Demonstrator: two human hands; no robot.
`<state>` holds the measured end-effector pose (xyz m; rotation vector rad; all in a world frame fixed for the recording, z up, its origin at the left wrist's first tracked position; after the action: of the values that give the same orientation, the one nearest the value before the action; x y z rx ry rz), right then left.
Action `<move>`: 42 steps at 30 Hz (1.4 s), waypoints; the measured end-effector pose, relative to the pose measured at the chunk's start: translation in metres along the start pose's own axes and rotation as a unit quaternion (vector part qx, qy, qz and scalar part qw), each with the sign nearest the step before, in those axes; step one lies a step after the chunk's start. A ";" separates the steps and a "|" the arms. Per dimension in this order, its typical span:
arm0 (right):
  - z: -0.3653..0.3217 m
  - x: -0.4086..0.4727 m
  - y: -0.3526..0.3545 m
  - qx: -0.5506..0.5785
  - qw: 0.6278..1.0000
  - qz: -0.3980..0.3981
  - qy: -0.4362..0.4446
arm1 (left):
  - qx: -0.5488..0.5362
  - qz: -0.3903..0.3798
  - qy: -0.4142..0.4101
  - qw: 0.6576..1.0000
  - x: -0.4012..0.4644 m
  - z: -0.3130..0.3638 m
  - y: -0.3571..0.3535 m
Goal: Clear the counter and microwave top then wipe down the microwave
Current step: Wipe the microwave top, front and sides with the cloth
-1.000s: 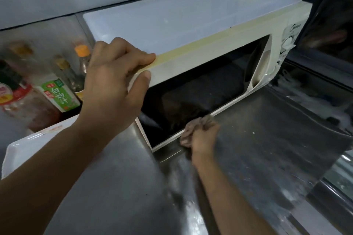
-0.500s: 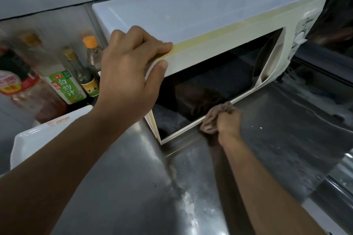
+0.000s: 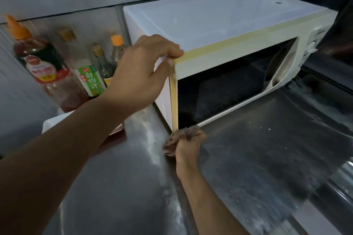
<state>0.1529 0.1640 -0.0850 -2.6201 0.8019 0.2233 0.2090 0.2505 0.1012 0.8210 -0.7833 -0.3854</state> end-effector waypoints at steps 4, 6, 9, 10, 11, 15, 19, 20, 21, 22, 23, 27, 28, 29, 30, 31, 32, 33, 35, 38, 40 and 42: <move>0.007 0.000 0.001 -0.079 0.997 0.018 -0.008 | -0.010 -0.019 0.007 1.000 0.001 0.000 0.002; 0.012 0.004 0.005 -0.123 0.992 0.028 -0.008 | -0.019 -0.033 0.011 0.999 0.001 0.001 0.002; 0.007 0.004 0.007 -0.140 0.990 0.032 0.016 | -0.017 -0.059 0.020 0.998 0.001 0.000 0.005; 0.000 0.006 0.010 -0.133 0.990 0.037 0.028 | -0.011 -0.069 0.020 0.997 0.002 0.000 0.006; -0.009 0.011 0.015 -0.123 0.990 0.049 0.038 | -0.007 -0.080 0.020 0.997 0.002 0.000 0.007; -0.040 0.029 0.034 -0.153 0.985 0.036 0.067 | -0.022 -0.101 0.021 0.994 0.005 -0.005 0.010; -0.041 0.011 0.027 -0.228 0.965 0.042 0.125 | -0.032 -0.099 0.024 0.994 0.006 -0.008 0.010; -0.039 0.004 0.023 -0.239 0.959 0.041 0.145 | -0.034 -0.103 0.026 0.994 0.005 -0.008 0.010; -0.037 -0.001 0.020 -0.250 0.953 0.033 0.167 | -0.036 -0.107 0.026 0.993 0.005 -0.007 0.010; -0.039 -0.007 0.016 -0.247 0.950 0.022 0.190 | -0.038 -0.112 0.023 0.993 0.005 -0.008 0.010; -0.041 -0.012 0.012 -0.239 0.948 0.009 0.208 | -0.040 -0.119 0.022 0.992 0.005 -0.008 0.012; -0.078 -0.037 -0.012 -0.221 0.912 -0.007 0.345 | -0.043 -0.152 0.034 0.987 0.008 -0.011 0.020; -0.088 -0.041 -0.019 -0.220 0.900 0.003 0.378 | -0.048 -0.161 0.045 0.985 0.009 -0.011 0.022; -0.097 -0.043 -0.026 -0.217 0.889 0.020 0.403 | -0.053 -0.167 0.052 0.983 0.009 -0.011 0.023; -0.104 -0.044 -0.032 -0.211 0.882 0.036 0.419 | -0.056 -0.172 0.051 0.982 0.009 -0.012 0.024; -0.108 -0.044 -0.036 -0.207 0.877 0.050 0.431 | -0.059 -0.174 0.047 0.982 0.008 -0.012 0.024; -0.110 -0.045 -0.039 -0.208 0.869 0.062 0.444 | -0.065 -0.175 0.044 0.982 0.008 -0.014 0.024; -0.111 -0.044 -0.041 -0.216 0.858 0.074 0.460 | -0.074 -0.173 0.043 0.981 0.009 -0.016 0.024; -0.111 -0.040 -0.043 -0.235 0.834 0.087 0.492 | -0.091 -0.171 0.046 0.980 0.010 -0.019 0.024; -0.108 -0.028 -0.047 -0.251 0.816 0.098 0.511 | -0.101 -0.170 0.037 0.980 0.012 -0.022 0.022; -0.101 -0.023 -0.050 -0.242 0.816 0.100 0.516 | -0.103 -0.166 0.025 0.980 0.010 -0.024 0.021; -0.091 -0.016 -0.050 -0.236 0.811 0.107 0.524 | -0.103 -0.159 0.018 0.982 0.009 -0.025 0.020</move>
<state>0.1718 0.1731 0.0178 -2.9981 1.5281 -1.2404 0.2337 0.2701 0.1099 0.7566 -0.5675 -0.7226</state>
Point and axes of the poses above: each hand's wrist, its own x-axis towards the middle knuckle, its own y-axis out of the back of the hand, z = x × y, the point moved 2 cm from there along x, towards the middle knuckle, and after that the axes turned 8 degrees about -z, right-handed, at the moved point
